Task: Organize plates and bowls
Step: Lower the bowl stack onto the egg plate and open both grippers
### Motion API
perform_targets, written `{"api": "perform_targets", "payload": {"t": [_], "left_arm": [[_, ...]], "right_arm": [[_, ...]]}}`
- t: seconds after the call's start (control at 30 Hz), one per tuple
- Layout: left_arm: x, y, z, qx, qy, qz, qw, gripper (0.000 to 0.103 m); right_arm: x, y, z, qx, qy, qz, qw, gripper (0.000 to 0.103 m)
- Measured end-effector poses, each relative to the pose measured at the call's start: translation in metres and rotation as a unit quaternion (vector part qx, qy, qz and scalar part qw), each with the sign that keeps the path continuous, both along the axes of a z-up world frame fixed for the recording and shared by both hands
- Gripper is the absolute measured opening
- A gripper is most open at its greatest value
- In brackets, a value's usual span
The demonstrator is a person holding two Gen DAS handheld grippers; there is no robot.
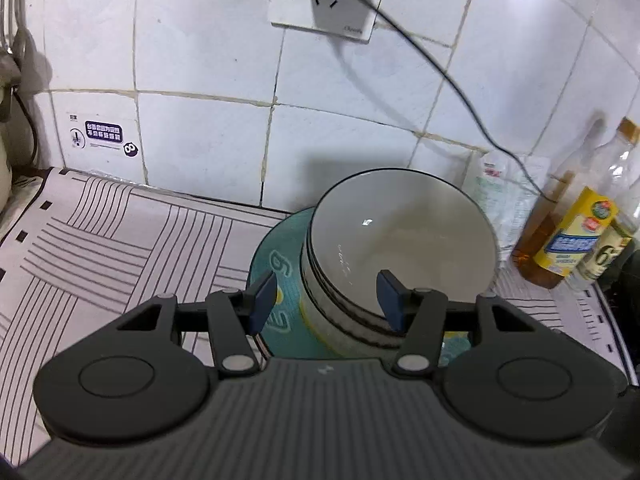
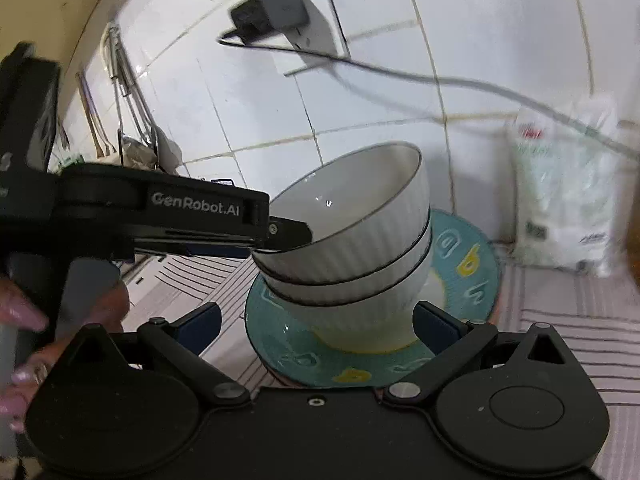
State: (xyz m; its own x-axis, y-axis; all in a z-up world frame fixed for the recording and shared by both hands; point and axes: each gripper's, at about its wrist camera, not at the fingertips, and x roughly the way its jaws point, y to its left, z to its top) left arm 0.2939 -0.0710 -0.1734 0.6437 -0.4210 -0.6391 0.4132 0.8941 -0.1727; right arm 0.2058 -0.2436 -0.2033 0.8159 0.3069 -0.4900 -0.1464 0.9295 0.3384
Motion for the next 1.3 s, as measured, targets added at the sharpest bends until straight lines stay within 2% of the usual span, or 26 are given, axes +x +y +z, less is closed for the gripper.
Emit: {"api": "perform_targets", "payload": {"t": [0.2, 0.33, 0.47, 0.6, 0.77, 0.97, 1.13, 1.3], "left_arm": [[-0.034, 0.007, 0.021, 0.013, -0.033, -0.004, 0.9994, 0.057], [-0.055, 0.010, 0.033, 0.024, -0.036, -0.013, 0.9990, 0.060], [-0.076, 0.011, 0.045, 0.054, -0.041, -0.015, 0.9976, 0.063], [-0.090, 0.024, 0.062, 0.024, -0.008, -0.021, 0.9995, 0.066], [-0.111, 0.037, 0.085, 0.009, -0.009, -0.029, 0.9995, 0.069], [-0.135, 0.049, 0.107, 0.018, -0.021, -0.029, 0.9992, 0.073], [-0.155, 0.059, 0.119, 0.018, -0.034, -0.030, 0.9988, 0.078], [-0.178, 0.065, 0.131, 0.039, -0.056, -0.020, 0.9975, 0.081]], "right_arm": [[-0.031, -0.003, 0.016, -0.003, 0.002, -0.017, 1.000, 0.103], [-0.047, -0.005, 0.028, -0.012, 0.003, -0.043, 0.999, 0.103], [-0.070, -0.008, 0.043, -0.016, 0.004, -0.067, 0.998, 0.103], [-0.088, -0.007, 0.059, -0.039, 0.003, -0.081, 0.996, 0.103], [-0.108, -0.006, 0.076, -0.052, 0.007, -0.095, 0.994, 0.103], [-0.130, -0.002, 0.097, -0.071, 0.016, -0.121, 0.990, 0.103], [-0.146, -0.004, 0.115, -0.078, 0.039, -0.151, 0.985, 0.103], [-0.160, -0.005, 0.132, -0.084, 0.067, -0.169, 0.980, 0.103]]}}
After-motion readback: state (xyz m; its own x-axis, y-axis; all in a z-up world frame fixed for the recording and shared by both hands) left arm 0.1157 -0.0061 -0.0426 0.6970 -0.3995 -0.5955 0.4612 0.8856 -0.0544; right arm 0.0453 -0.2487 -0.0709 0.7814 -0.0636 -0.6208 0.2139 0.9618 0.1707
